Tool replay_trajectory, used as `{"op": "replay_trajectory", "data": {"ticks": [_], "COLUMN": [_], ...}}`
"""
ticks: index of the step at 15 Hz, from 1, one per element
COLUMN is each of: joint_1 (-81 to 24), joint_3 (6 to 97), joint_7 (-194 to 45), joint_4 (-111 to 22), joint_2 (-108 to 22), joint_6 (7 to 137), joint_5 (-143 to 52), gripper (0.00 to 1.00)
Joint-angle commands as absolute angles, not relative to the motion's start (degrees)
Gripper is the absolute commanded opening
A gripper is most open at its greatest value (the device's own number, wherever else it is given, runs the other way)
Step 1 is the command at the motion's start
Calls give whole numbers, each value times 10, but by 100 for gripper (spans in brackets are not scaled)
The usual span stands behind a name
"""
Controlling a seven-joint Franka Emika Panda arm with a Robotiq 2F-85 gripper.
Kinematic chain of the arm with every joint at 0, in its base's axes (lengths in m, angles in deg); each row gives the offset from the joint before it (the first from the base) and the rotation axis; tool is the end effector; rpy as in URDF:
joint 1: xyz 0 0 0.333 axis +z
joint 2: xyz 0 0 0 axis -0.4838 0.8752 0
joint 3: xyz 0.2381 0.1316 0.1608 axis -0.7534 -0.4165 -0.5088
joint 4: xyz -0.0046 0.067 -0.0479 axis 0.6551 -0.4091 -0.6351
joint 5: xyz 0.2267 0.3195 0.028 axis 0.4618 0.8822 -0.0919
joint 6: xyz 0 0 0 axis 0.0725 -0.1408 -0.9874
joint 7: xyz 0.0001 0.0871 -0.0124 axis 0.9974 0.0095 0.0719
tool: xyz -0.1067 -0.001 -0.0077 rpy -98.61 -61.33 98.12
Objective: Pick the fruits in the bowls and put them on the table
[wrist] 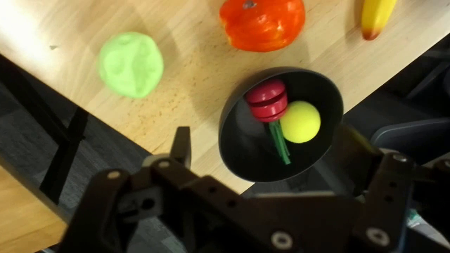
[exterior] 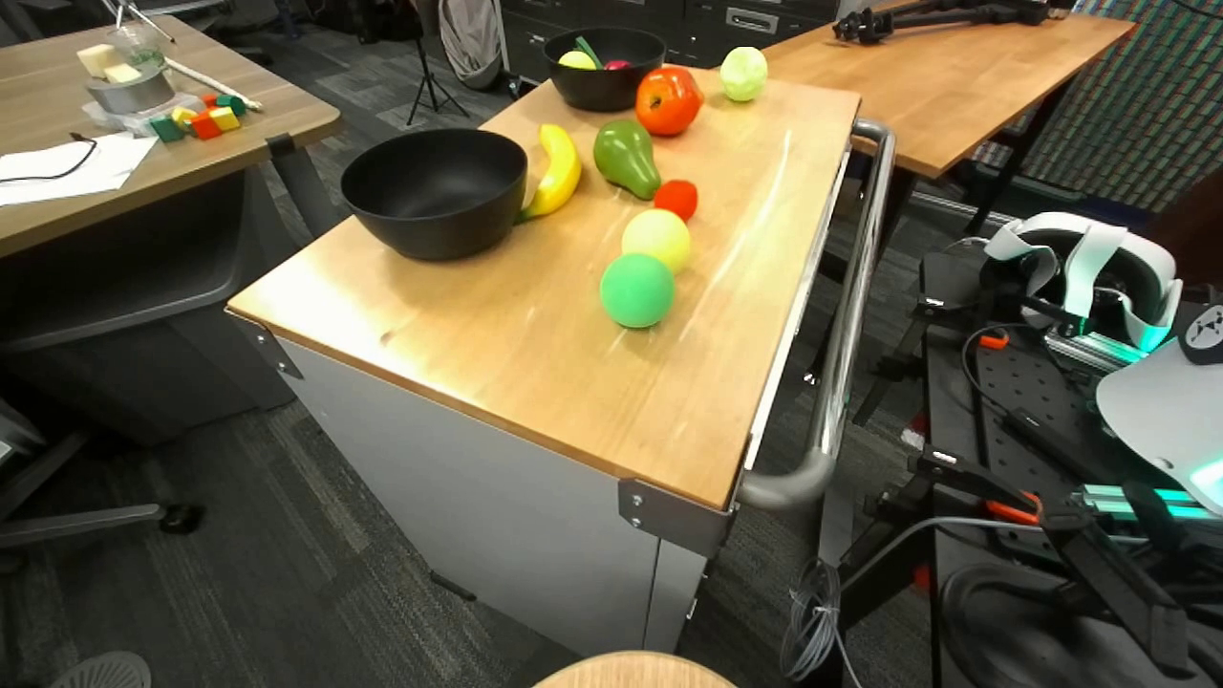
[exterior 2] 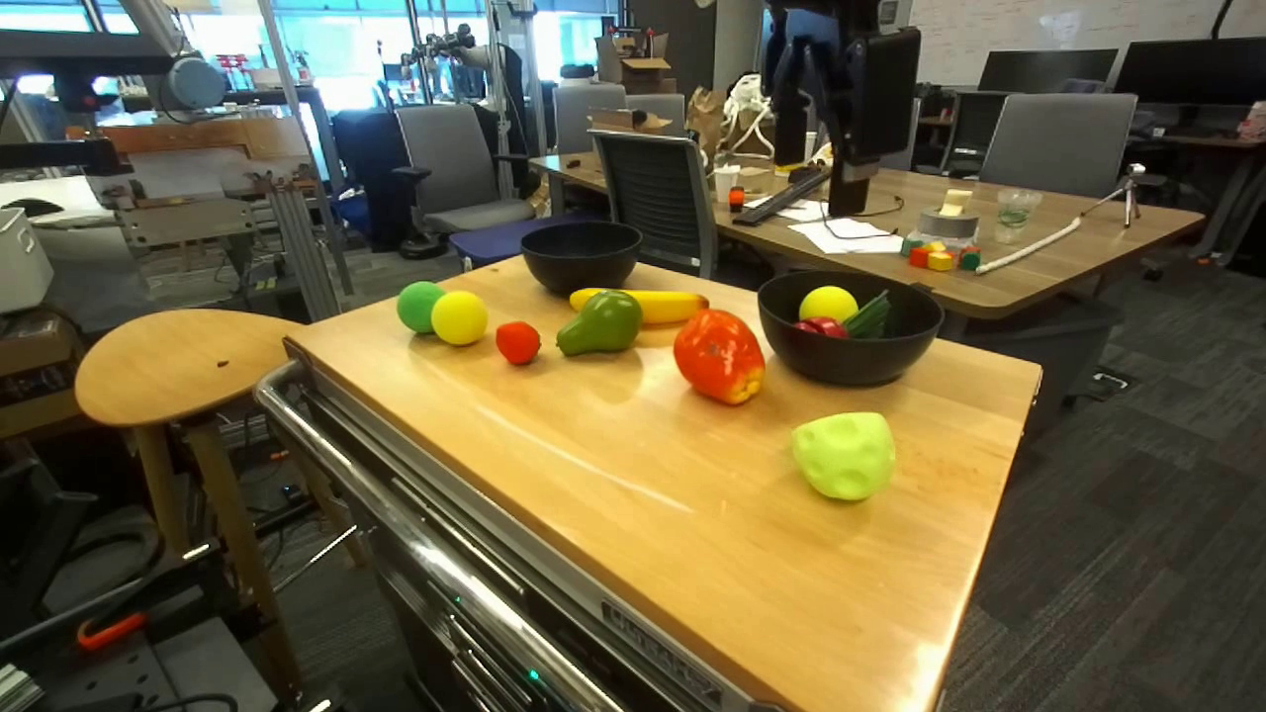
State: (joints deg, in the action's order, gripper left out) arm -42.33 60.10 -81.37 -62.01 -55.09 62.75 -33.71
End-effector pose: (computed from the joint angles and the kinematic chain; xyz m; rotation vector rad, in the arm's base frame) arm 0.5399 -0.2534 0.4716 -2.8253 1.0861 -0.3116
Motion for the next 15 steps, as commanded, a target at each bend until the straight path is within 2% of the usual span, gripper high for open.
{"op": "replay_trajectory", "data": {"ticks": [1,4,8,11,12,13,14,15], "joint_1": [-422,-422,-428,-432,-432,-433,-434,-434], "joint_3": [600,600,604,603,602,600,598,597], "joint_7": [-809,-809,-823,-831,-834,-831,-828,-826], "joint_4": [-609,-593,-524,-468,-451,-437,-425,-415], "joint_2": [-545,-525,-469,-420,-405,-391,-378,-365], "joint_6": [617,639,622,610,605,603,606,610], "joint_5": [-331,-325,-326,-321,-322,-321,-321,-324], "gripper": [100,100,56,34,37,68,63,64]}}
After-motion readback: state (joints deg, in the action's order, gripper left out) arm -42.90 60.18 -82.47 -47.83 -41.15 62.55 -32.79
